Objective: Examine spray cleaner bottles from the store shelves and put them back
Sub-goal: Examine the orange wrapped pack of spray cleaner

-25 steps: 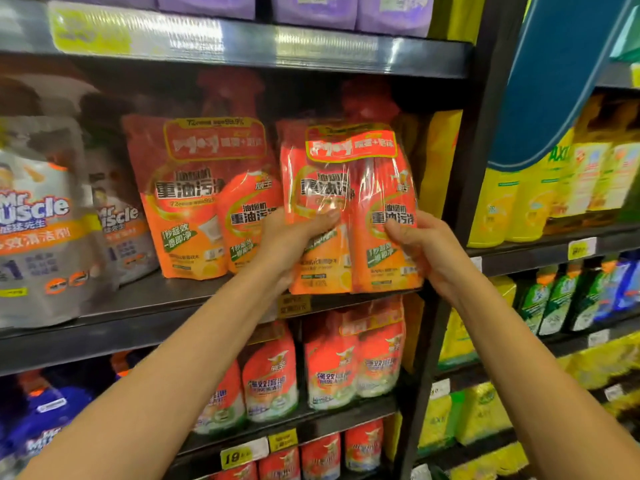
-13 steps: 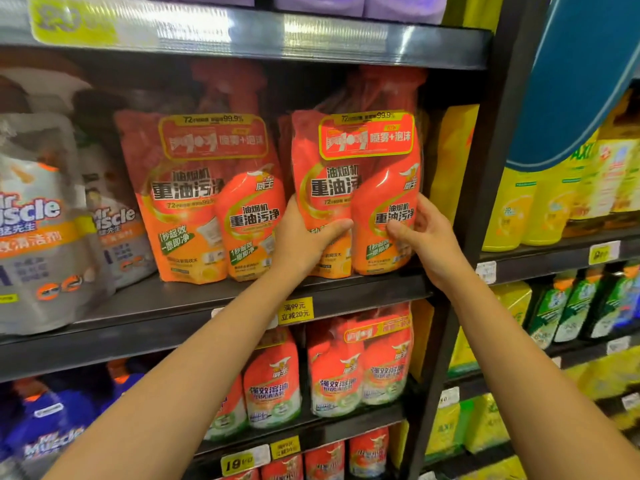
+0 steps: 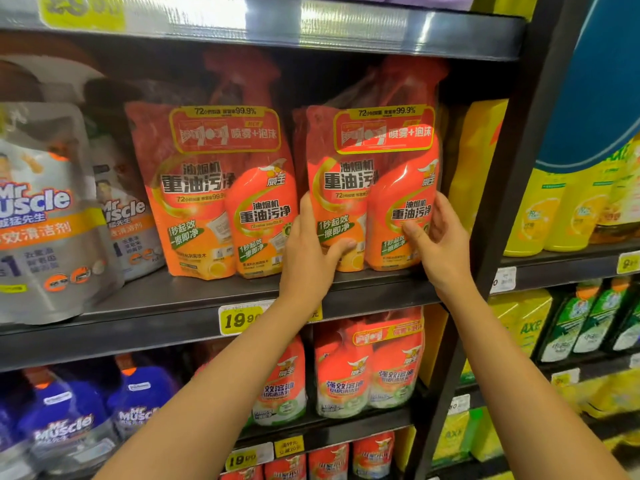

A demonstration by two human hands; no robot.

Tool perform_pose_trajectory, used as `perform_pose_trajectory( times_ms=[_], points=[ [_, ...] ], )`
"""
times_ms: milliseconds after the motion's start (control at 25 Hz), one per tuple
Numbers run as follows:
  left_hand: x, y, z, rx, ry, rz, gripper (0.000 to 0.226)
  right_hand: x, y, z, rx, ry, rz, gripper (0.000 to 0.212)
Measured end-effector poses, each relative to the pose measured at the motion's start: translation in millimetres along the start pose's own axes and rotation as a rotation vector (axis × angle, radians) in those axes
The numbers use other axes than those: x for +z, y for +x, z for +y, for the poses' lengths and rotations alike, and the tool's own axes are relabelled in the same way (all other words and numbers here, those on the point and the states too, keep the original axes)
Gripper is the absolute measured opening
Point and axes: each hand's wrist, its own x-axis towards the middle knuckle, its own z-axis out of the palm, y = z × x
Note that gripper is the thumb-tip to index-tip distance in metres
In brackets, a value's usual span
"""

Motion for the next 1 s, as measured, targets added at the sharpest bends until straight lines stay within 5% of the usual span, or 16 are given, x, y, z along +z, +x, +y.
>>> perform_pose_trajectory(
  times_ms=[320, 440, 560, 720, 1000],
  points=[
    [-33.2, -46.8, -1.8, 0.216, -0.148, 0.226, 0.043, 24.0, -32.9, -27.9, 0.196, -0.367, 0.331, 0.064],
    [-78.2, -60.3, -26.0, 0.165, -0.356, 0.458, 0.025, 60.3, -73.0, -44.3, -0.087, -0.461, 0.430, 0.048],
    [-126.0, -46.5, -47.6, 0.067, -0.308, 0.593, 0.024, 103.1, -84.3, -58.4, -0.256, -0.282, 0.207, 0.033],
    [-157.2, -24.9, -70.1, -0.161, -0.109, 0.398, 0.036, 153.7, -67.6, -66.8, -0.167, -0.290, -0.044, 0.041],
    [-161.7, -12.1, -78.7, -0.242, -0.285, 0.122, 0.055, 198.0, -76.2, -57.5, -0.054, -0.365, -0.062, 0.073]
  ],
)
